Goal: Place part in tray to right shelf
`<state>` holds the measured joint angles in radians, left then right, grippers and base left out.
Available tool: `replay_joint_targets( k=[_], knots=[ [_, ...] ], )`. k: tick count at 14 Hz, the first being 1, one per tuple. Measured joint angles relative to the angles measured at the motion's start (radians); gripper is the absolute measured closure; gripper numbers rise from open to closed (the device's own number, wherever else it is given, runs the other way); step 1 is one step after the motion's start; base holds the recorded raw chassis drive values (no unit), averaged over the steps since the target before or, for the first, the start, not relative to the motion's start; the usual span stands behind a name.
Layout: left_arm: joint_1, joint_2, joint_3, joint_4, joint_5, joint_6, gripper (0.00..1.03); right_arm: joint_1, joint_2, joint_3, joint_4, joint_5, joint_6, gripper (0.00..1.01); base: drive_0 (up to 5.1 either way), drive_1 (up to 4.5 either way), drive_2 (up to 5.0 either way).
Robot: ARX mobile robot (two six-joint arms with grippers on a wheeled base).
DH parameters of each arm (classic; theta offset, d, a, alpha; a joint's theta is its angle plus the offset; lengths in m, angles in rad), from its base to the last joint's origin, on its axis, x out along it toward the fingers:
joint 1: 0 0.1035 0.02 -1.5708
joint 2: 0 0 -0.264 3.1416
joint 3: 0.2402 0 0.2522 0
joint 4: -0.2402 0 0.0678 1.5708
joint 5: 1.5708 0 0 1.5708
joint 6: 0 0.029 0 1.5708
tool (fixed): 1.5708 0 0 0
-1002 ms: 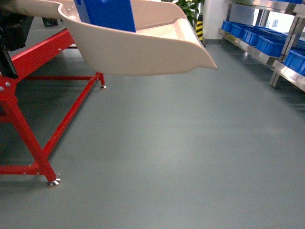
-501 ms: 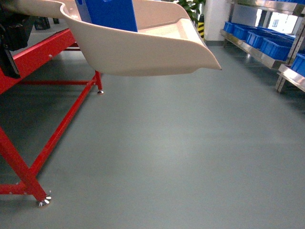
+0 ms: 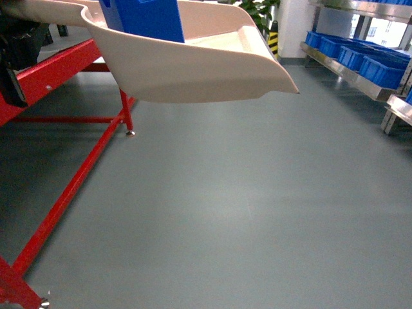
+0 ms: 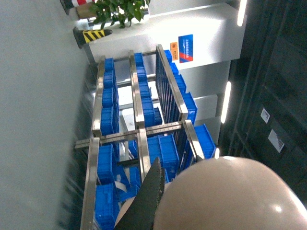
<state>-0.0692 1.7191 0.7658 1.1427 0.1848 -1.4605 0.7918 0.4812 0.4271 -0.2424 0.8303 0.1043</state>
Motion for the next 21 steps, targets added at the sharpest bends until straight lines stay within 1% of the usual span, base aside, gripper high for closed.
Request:
replay_joint_targets(
  k=[18,20,21],
  knots=[
    [0.001,0.000,-0.001,-0.004,-0.002,0.002,0.89,-0.001,0.001,0.000,-0.002,0.002,0.000,0.03,0.1,4.21,-4.1],
    [0.001,0.000,-0.001,0.009,-0.002,0.001,0.89,-0.001,0.000,0.000,0.000,0.003,0.000,0.03,0.0,4.14,-4.2],
    [0.001,0.000,-0.001,-0.005,-0.002,0.002,0.89,-0.001,0.001,0.000,-0.005,0.003,0.000,0.03,0.0,4.20,-4.1]
  ],
)
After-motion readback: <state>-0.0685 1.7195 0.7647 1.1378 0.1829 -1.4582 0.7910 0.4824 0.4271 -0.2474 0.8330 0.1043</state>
